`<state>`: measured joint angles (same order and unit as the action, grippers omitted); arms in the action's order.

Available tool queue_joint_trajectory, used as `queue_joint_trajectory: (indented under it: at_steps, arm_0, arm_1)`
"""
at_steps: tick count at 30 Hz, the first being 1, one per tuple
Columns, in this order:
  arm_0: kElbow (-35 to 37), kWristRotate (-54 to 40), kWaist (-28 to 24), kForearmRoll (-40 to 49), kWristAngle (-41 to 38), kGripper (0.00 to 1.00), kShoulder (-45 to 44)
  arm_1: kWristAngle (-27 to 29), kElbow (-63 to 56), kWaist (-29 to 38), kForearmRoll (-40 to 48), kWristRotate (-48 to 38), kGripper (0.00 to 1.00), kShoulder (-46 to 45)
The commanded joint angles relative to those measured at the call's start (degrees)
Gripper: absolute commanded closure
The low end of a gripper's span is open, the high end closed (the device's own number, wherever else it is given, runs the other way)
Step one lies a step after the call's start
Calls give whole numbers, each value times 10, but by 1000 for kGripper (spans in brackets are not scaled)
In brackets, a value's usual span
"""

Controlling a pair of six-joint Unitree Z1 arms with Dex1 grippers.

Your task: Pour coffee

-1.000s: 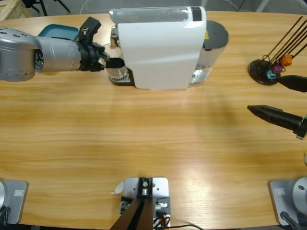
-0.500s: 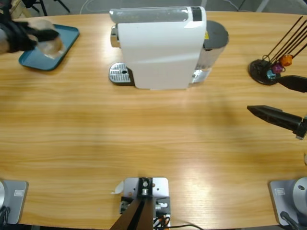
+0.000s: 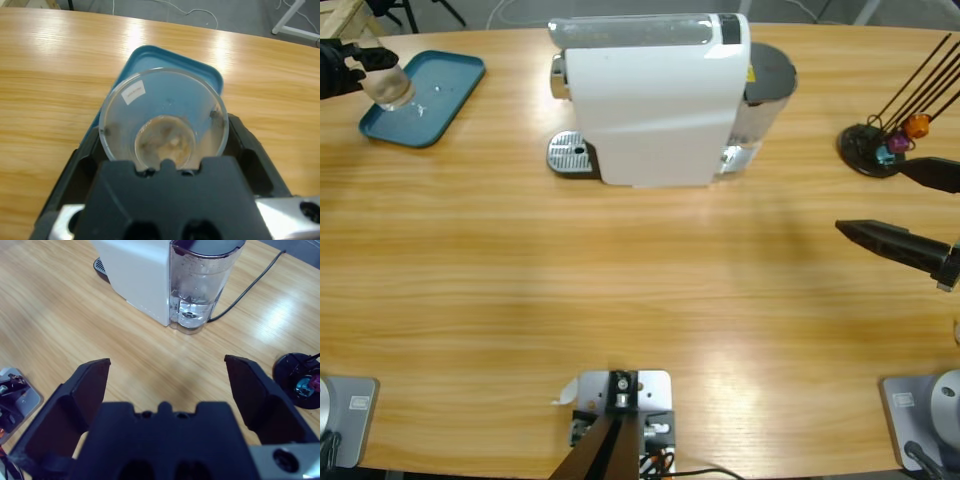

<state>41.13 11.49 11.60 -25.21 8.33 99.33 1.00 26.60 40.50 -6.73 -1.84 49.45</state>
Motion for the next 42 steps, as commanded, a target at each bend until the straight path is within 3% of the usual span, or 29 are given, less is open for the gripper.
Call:
queue_joint_trajectory:
  at_steps: [1, 4, 21, 22, 23, 25, 26, 36, 38, 42]
  arm_0:
    - [-25, -14, -11, -156, -7, 515, 99]
    - [-31, -17, -11, -192, -23, 515, 123]
    - [-34, -12, -28, -159, -82, 511, 154]
    - [-31, -12, -28, -149, -82, 497, 153]
    - [-27, -12, -28, -141, -83, 410, 152]
    - [-26, -12, -28, -135, -86, 91, 151]
    - [-27, -12, -28, -134, -86, 29, 150]
    - [-40, -17, -28, -125, -86, 0, 132]
    - [-53, -17, -31, -121, -85, 0, 98]
    - [-53, -32, -36, -23, -79, 0, -21]
  arm_1:
    - [1, -15, -8, 5, -11, 0, 7]
    - [1, -15, -8, 5, -11, 0, 7]
    - [2, -15, -9, 5, -11, 0, 10]
    - [2, -15, -9, 5, -11, 0, 9]
    - [2, -15, -9, 5, -11, 0, 9]
    - [2, -15, -9, 5, -11, 0, 9]
    - [2, -15, -9, 5, -11, 0, 9]
    - [1, -15, -9, 5, -11, 0, 9]
    - [1, -15, -9, 5, -11, 0, 9]
    - [3, -15, -9, 5, -11, 0, 10]
